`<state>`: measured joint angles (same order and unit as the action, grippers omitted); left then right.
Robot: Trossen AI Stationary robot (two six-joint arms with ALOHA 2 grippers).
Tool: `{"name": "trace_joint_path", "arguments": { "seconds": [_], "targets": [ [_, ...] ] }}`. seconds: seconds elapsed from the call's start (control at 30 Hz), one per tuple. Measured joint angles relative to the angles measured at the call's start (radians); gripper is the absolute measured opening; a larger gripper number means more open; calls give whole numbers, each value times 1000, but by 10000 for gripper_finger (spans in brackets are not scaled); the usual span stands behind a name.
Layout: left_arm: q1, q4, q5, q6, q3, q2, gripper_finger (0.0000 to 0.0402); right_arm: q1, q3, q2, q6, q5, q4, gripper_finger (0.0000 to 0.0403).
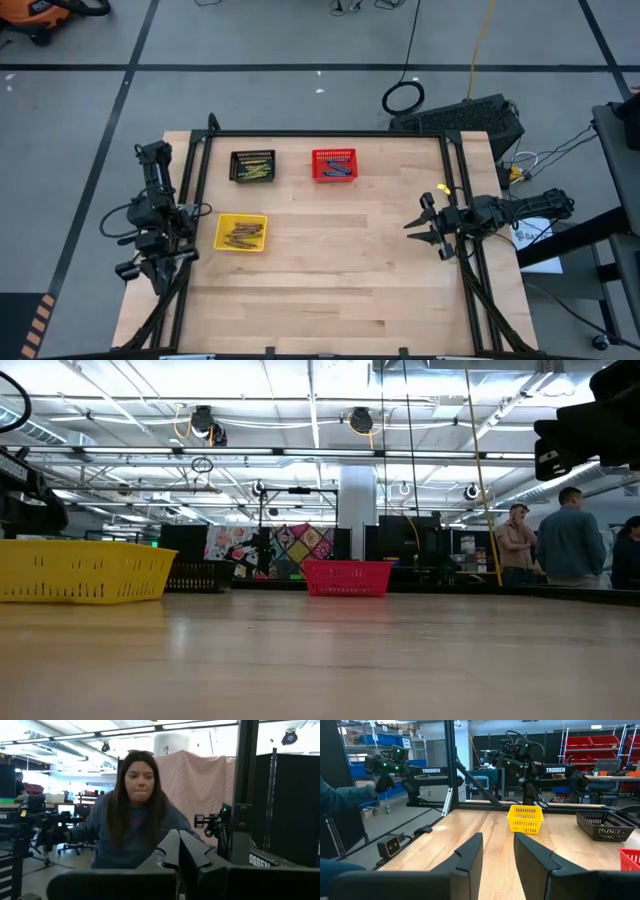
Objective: Sort crayons
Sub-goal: Return to Home Position
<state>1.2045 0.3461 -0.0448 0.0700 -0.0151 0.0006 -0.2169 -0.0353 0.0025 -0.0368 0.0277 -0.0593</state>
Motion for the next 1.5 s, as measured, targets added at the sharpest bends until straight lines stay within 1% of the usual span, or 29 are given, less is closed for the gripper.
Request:
{"name": "trace_joint_path", "arguments": {
  "seconds": [0.23,0.37,0.63,0.77,0.97,1.4,1.5],
  "targets": [
    [0,3,-3,0,0,0,1,0,1,0,-2,-1,35,98],
    [0,3,-3,0,0,0,1,0,1,5,-37,-1,73,98],
    [0,3,-3,0,0,0,1,0,1,13,24,-1,82,98],
    [0,-3,-3,1,0,0,1,0,1,13,25,-1,82,98],
    [0,-180,-3,1,0,0,1,0,1,13,17,-1,83,98],
    [0,-275,-2,1,8,0,1,0,1,13,22,-1,85,98],
    [0,-319,-1,1,8,0,1,0,2,9,22,0,85,98]
  ]
}}
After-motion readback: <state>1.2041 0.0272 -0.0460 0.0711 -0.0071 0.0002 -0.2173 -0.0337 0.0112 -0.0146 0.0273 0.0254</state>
